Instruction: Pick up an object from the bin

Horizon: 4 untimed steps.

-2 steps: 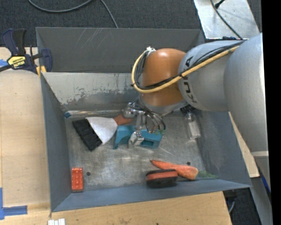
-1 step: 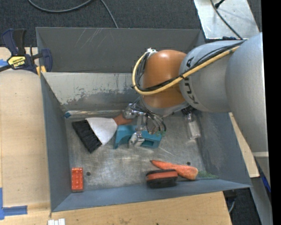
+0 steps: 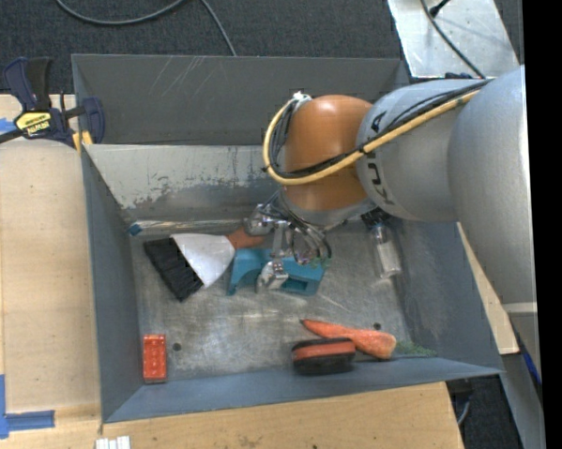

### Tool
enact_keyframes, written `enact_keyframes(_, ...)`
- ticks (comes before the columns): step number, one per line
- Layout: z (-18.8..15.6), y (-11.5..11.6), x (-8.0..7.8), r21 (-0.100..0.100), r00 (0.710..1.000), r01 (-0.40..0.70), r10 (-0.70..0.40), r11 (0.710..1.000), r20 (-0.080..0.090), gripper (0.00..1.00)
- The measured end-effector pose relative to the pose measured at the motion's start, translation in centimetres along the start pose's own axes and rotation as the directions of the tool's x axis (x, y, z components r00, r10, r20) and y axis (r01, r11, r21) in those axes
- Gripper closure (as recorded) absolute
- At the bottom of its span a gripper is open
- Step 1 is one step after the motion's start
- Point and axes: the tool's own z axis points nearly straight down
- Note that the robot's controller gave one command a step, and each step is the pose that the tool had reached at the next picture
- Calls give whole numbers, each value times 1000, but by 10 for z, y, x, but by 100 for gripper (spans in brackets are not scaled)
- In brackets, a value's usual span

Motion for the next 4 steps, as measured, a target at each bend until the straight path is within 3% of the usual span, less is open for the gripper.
enact_keyframes(1, 0, -6, 5, -14, 991, -133, 133, 991, 22, 100)
enact_keyframes(3, -2, -6, 6, -14, 991, -132, 132, 991, 20, 100)
enact_keyframes(4, -14, -7, 9, -5, 991, -132, 132, 991, 4, 100)
